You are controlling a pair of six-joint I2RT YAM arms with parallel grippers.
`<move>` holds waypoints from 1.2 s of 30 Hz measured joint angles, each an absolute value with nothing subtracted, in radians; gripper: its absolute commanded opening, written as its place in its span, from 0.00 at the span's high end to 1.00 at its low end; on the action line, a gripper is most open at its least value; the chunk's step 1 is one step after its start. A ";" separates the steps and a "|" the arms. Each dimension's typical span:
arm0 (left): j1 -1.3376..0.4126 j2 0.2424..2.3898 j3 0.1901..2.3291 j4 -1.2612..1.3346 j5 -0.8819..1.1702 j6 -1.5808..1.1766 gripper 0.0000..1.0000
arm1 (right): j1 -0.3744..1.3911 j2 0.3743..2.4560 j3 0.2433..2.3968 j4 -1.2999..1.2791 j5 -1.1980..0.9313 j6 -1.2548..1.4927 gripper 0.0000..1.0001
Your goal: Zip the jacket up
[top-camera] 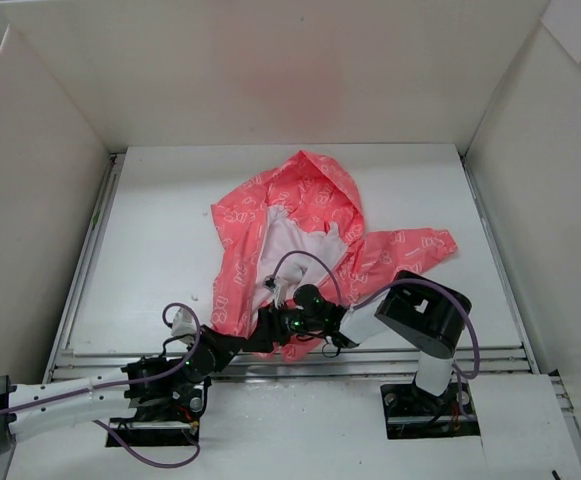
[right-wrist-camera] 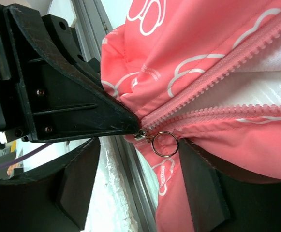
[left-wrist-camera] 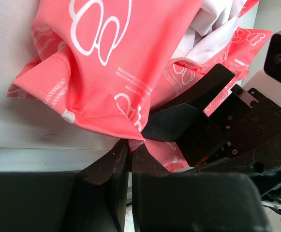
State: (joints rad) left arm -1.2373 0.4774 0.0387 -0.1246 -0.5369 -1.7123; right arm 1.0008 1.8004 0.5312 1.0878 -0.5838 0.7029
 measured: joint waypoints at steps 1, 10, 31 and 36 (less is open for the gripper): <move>-1.237 0.477 0.039 -0.125 -0.539 -1.711 1.00 | 1.001 1.805 0.531 1.093 -0.585 0.703 0.42; -1.238 0.477 0.039 -0.123 -0.540 -1.710 1.00 | 0.995 1.839 0.516 1.153 -0.584 0.719 0.63; -1.238 0.493 0.039 -0.113 -0.538 -1.710 1.00 | 0.970 1.837 0.460 1.240 -0.553 0.760 0.67; -1.238 0.493 0.039 -0.113 -0.538 -1.710 1.00 | 0.962 1.841 0.460 1.258 -0.550 0.774 0.85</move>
